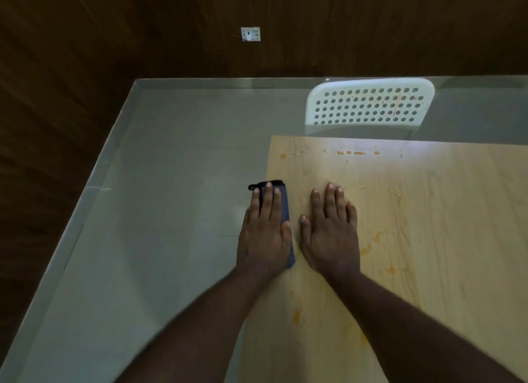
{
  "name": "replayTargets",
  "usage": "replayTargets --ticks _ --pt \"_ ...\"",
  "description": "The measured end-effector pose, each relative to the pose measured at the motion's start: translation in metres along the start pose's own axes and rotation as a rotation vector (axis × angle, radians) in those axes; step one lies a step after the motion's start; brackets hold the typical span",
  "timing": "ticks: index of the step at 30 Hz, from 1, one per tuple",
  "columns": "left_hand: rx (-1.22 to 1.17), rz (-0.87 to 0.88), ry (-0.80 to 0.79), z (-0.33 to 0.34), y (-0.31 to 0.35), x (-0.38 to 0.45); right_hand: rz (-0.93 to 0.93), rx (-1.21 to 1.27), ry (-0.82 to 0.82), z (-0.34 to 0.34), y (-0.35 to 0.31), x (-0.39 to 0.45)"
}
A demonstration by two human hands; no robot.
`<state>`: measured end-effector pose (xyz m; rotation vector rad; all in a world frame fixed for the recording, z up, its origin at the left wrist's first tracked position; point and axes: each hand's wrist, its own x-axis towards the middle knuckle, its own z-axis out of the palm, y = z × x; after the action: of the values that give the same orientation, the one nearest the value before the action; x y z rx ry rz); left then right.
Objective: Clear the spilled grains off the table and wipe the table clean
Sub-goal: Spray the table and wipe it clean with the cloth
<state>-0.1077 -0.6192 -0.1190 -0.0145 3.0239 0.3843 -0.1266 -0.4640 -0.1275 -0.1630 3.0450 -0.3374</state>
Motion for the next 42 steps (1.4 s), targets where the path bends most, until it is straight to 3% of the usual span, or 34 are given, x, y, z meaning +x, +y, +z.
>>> replayTargets --ticks 15,27,36,42 --pt "0.01 0.027 0.037 0.003 -0.003 0.01 -0.127 -0.06 -0.034 -0.016 0.026 0.065" --pt "0.105 0.023 -0.005 -0.017 0.0 0.182 -0.105 -0.049 -0.024 -0.011 0.028 0.07" --pt "0.005 0.036 -0.041 -0.011 -0.002 0.085 -0.108 -0.053 -0.046 -0.016 0.026 0.068" --pt "0.048 0.081 -0.045 -0.019 -0.009 0.163 -0.11 -0.061 -0.028 -0.013 0.027 0.07"
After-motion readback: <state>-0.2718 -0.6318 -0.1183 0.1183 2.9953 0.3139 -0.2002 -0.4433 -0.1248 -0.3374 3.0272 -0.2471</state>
